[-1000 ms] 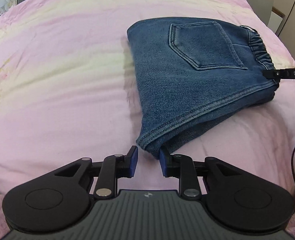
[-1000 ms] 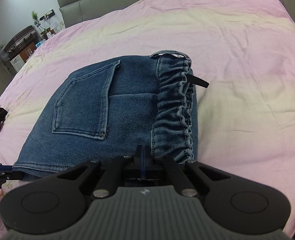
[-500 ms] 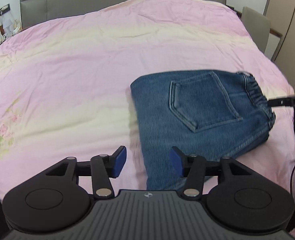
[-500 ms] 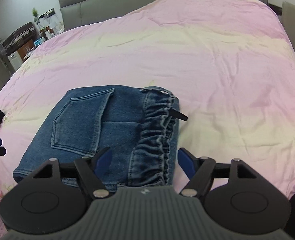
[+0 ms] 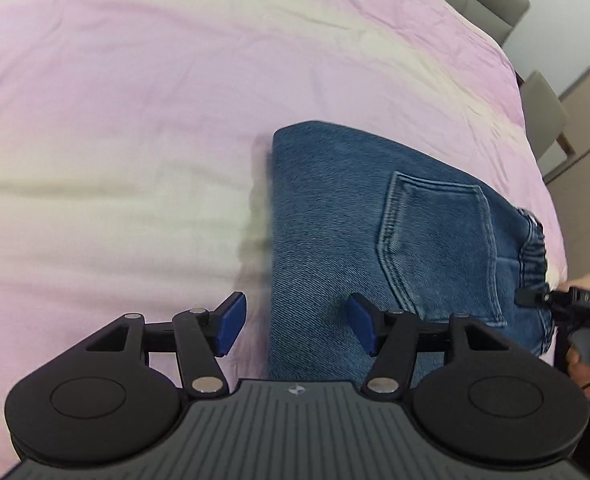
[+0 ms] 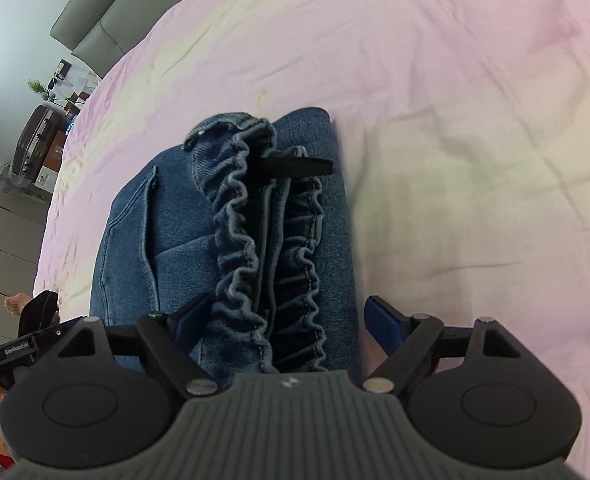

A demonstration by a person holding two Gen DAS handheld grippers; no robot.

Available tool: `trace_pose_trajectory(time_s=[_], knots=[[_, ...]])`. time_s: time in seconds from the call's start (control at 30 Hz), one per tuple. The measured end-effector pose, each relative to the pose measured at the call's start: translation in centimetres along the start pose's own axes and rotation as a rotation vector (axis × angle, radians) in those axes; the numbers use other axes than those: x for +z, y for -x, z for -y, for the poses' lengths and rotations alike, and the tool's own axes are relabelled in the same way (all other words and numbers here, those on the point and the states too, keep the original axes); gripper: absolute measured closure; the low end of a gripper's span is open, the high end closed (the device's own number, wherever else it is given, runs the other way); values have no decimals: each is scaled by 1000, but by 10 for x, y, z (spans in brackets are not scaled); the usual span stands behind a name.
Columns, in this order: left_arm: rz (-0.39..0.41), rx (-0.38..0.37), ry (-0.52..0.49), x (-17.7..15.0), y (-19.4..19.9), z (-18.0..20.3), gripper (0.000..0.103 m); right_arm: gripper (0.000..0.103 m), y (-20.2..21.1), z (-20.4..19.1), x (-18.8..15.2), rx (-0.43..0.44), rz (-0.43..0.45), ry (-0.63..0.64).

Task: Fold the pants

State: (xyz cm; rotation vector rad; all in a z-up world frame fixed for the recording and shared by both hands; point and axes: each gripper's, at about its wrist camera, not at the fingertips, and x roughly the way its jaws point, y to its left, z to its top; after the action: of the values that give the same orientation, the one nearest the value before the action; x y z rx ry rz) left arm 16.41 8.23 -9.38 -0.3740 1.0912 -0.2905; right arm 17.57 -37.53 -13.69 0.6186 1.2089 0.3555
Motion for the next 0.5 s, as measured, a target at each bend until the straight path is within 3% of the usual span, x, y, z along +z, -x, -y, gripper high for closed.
trace_pose_trajectory(time_s=[0.13, 0.27, 0.33, 0.4, 0.5], knots=[[-14, -90, 117, 4, -15, -18, 26, 23, -13, 15, 6, 73, -30, -50], [-23, -158, 187, 4, -30, -26, 30, 26, -17, 22, 8, 113, -42, -56], [-24, -197, 220, 4, -37, -27, 43, 29, -16, 23, 7, 115, -37, -55], [-16, -180, 225, 4, -37, -24, 48, 33, -13, 24, 5, 111, -29, -40], [15, -178, 200, 4, -25, -16, 68, 43, -4, 12, 3, 86, -17, -20]])
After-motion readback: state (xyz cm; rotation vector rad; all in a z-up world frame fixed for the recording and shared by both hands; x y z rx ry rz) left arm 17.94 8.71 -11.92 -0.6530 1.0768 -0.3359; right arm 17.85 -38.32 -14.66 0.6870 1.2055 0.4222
